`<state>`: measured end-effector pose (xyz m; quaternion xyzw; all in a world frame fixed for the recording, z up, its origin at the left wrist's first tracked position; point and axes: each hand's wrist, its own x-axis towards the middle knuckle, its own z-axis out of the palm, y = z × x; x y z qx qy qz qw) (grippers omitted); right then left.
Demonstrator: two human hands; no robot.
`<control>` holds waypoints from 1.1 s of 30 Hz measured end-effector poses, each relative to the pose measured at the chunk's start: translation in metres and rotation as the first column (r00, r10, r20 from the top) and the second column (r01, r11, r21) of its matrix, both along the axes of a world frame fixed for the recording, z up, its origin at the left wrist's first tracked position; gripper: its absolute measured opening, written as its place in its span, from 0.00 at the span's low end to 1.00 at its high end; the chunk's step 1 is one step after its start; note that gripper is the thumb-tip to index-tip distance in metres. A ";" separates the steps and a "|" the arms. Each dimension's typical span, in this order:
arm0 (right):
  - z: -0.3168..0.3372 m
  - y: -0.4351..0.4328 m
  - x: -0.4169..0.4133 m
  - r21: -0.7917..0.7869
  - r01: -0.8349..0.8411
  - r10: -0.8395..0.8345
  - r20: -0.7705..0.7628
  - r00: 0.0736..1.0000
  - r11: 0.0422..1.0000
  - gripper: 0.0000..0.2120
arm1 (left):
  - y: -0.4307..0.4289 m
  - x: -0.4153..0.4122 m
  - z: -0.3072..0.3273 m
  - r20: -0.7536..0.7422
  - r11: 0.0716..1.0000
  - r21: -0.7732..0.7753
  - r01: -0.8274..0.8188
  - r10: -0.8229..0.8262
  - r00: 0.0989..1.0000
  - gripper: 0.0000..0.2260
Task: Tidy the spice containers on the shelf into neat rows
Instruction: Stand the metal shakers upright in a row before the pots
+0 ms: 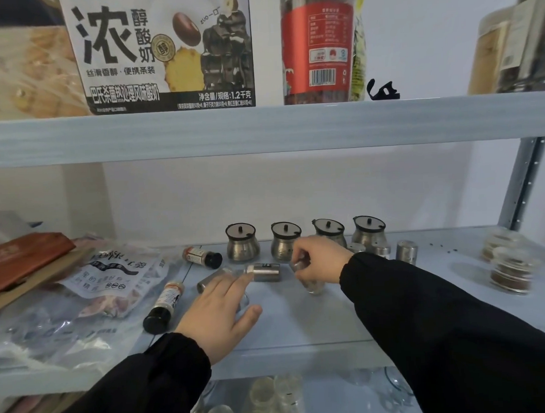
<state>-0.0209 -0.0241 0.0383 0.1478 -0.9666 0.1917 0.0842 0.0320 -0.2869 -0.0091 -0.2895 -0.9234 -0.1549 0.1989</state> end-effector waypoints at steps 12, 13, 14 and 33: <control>0.027 0.027 0.009 0.110 0.048 -0.054 0.050 0.997 0.993 0.05 | 0.001 0.000 -0.005 0.028 1.000 0.006 -0.004 0.003 1.000 0.31; 0.032 0.028 0.008 0.129 0.046 -0.055 0.068 0.996 0.991 0.06 | 0.000 -0.001 -0.006 0.028 1.000 0.009 -0.001 0.000 1.000 0.31; 0.035 0.029 0.006 0.137 0.049 -0.061 0.083 0.995 0.989 0.06 | 0.000 -0.001 -0.006 0.027 1.000 0.008 0.002 -0.002 1.000 0.31; 0.035 0.044 -0.014 0.214 0.176 -0.183 0.017 0.983 0.961 0.07 | 0.006 -0.004 -0.005 -0.027 1.000 -0.020 -0.018 0.017 0.999 0.30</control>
